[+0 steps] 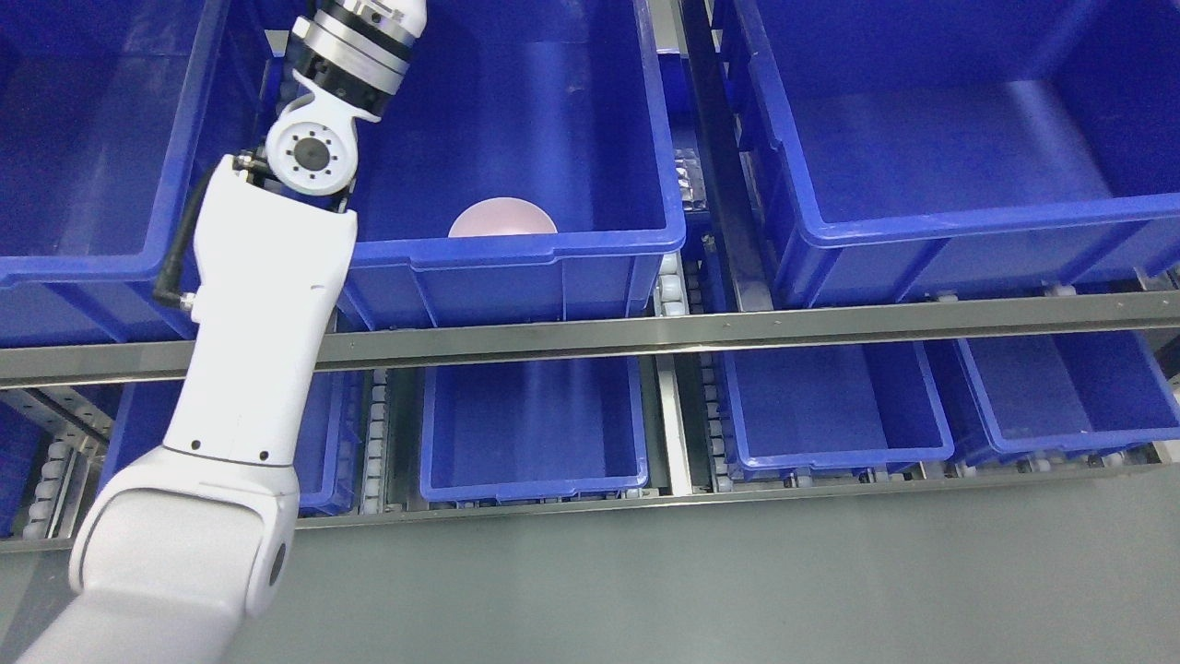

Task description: Stack pink IKEA bowls on left shelf middle

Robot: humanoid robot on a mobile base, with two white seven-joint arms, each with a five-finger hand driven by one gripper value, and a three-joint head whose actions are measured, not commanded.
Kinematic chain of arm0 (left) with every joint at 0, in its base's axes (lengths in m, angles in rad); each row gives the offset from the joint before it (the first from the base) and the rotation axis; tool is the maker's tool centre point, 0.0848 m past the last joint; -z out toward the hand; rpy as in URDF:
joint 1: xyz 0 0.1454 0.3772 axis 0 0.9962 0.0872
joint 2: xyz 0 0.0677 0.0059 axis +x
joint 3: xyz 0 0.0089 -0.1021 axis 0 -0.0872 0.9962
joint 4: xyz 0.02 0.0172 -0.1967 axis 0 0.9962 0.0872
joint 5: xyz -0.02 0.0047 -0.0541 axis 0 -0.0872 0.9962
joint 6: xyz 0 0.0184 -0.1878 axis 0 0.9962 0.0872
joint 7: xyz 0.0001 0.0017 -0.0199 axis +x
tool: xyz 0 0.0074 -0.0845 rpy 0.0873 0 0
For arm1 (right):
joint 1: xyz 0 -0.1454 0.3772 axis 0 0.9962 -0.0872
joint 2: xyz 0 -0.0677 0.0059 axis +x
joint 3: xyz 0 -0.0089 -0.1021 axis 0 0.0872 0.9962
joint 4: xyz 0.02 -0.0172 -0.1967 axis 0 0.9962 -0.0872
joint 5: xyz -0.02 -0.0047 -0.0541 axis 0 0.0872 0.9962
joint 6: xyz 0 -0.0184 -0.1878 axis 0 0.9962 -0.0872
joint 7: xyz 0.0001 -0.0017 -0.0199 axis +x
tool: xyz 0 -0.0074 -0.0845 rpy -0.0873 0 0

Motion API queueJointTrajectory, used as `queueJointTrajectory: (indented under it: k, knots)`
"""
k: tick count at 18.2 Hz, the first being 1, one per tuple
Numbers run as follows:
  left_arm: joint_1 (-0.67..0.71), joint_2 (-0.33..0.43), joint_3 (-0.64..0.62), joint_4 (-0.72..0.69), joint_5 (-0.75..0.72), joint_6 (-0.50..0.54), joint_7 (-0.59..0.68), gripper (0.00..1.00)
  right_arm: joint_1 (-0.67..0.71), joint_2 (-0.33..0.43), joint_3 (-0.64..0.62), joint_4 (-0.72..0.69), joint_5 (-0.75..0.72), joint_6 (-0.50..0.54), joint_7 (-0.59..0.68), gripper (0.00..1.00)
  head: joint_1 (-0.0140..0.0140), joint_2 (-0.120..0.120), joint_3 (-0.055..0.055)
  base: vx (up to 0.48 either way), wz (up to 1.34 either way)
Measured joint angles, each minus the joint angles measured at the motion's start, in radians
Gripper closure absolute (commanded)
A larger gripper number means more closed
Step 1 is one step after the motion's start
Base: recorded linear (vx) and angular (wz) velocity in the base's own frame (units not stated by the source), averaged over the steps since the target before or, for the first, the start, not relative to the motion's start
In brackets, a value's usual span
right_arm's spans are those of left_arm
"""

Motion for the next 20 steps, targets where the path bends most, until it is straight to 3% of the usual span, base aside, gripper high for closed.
queueJointTrajectory:
  k: [2, 6, 12, 20]
  knots:
    - [0.015, -0.006, -0.098, -0.023, 0.040, 0.016, 0.100, 0.01, 0.000, 0.000, 0.000, 0.000, 0.000, 0.000, 0.000, 0.00, 0.0000, 0.000, 0.000, 0.011, 0.11]
    - [0.129, -0.019, -0.317, -0.102, 0.084, -0.019, 0.127, 0.02, 0.000, 0.000, 0.000, 0.000, 0.000, -0.005, 0.000, 0.00, 0.0000, 0.004, 0.000, 0.063, 0.08]
    - [0.284, -0.027, -0.490, -0.180, 0.106, 0.000, 0.005, 0.07, 0.000, 0.000, 0.000, 0.000, 0.000, -0.003, 0.002, 0.00, 0.0000, 0.004, 0.000, 0.026, 0.00]
    - [0.505, -0.033, -0.584, -0.280, 0.116, 0.012, -0.227, 0.04, 0.000, 0.000, 0.000, 0.000, 0.000, 0.000, 0.003, 0.00, 0.0000, 0.004, 0.000, -0.004, 0.00]
